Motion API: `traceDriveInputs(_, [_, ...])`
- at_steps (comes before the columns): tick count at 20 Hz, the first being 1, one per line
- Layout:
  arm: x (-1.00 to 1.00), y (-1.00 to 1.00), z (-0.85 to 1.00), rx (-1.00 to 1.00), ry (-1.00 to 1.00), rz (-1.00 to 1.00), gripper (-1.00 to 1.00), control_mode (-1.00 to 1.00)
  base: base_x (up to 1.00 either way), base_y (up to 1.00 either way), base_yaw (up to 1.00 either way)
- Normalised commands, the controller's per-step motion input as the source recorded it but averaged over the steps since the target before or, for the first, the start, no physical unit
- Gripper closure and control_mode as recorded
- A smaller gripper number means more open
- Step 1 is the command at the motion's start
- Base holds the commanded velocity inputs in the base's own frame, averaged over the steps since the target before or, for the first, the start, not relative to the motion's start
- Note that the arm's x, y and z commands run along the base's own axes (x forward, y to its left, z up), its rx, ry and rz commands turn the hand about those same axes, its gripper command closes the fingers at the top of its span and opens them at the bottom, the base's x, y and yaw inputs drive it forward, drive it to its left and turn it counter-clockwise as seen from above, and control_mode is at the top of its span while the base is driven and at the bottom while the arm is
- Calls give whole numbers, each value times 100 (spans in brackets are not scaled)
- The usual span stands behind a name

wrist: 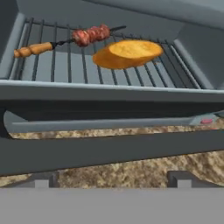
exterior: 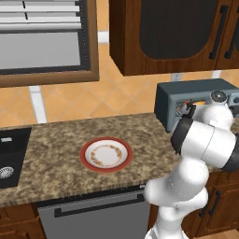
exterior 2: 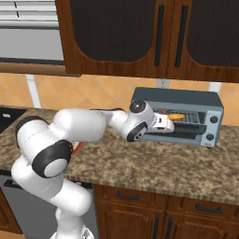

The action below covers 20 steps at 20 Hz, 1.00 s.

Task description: Pick up the kebab skewer and baguette bread, and place them inside the toaster oven. Close the toaster oven door and start by setting the timer.

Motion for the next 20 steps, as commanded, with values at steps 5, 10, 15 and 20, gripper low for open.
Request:
traceDriveInputs(5, [52, 0, 0, 14, 13, 0, -100, -100, 0, 0, 0])
traceDriveInputs(10, [21, 0, -42, 12, 15, 0, -100, -100, 0, 0, 0])
traceDriveInputs(15, [43, 1, -63, 9, 10, 0, -100, -100, 0, 0, 0])
traceDriveInputs(20, [42, 3, -60, 5, 1, 0, -100, -100, 0, 0, 0])
